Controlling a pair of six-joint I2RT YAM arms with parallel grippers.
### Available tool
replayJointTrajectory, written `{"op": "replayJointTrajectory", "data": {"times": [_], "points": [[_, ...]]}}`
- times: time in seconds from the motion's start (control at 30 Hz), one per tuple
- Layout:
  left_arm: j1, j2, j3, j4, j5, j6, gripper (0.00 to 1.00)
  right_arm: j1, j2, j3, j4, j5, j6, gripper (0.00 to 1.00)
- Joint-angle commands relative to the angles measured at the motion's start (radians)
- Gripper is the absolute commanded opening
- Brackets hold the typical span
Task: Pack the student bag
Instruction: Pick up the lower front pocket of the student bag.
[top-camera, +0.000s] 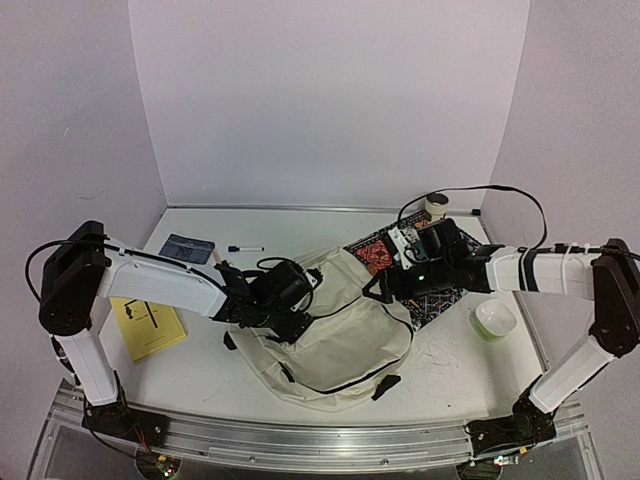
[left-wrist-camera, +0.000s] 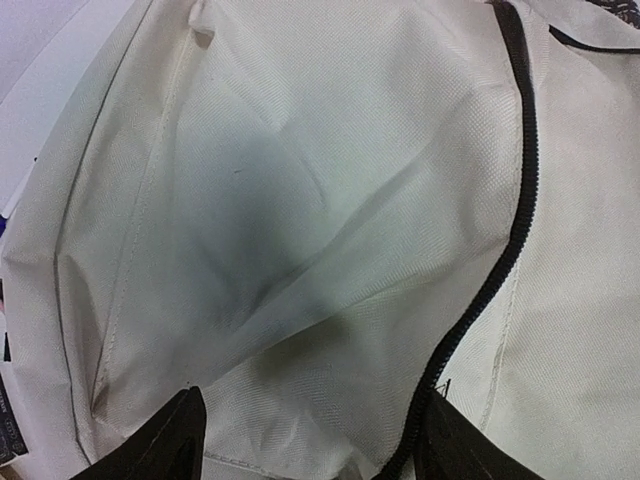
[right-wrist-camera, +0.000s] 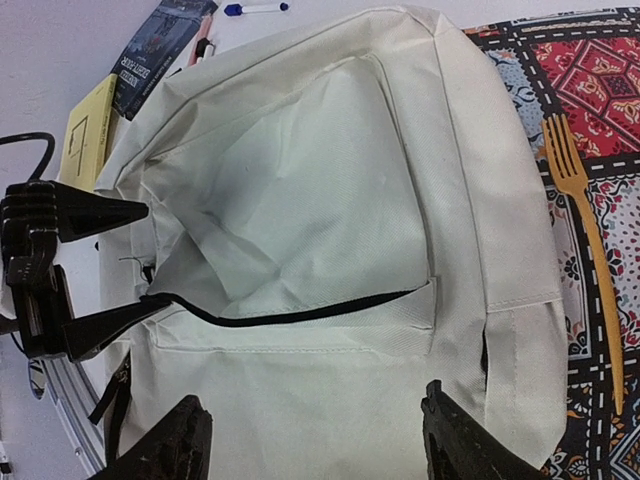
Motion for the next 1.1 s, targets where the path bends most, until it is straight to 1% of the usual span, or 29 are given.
{"op": "replayJointTrajectory", "data": {"times": [0.0, 0.13, 0.33, 0.53, 0.73, 1.07], "points": [[0.003, -0.033, 0.040, -0.013, -0.086, -0.014, 0.70, 0.013, -0.002, 0.032, -0.004, -0.008, 0.007, 0.73], [0.003, -0.023, 0.048, -0.015, -0.094, -0.033, 0.69, 0.021, 0.013, 0.044, 0.000, -0.009, 0.009, 0.73], [0.003, -0.005, 0.087, -0.013, -0.022, -0.053, 0.68, 0.033, 0.028, 0.054, 0.001, -0.006, 0.012, 0.73], [0.003, 0.031, 0.121, -0.012, -0.015, -0.027, 0.72, 0.042, 0.039, 0.062, 0.001, -0.008, 0.013, 0.73], [0.003, 0.074, 0.137, -0.014, 0.034, 0.009, 0.72, 0.042, 0.037, 0.065, 0.000, -0.005, 0.013, 0.73], [0.003, -0.035, 0.059, -0.015, 0.023, 0.023, 0.79, 0.042, 0.039, 0.058, -0.002, -0.002, 0.009, 0.73]]}}
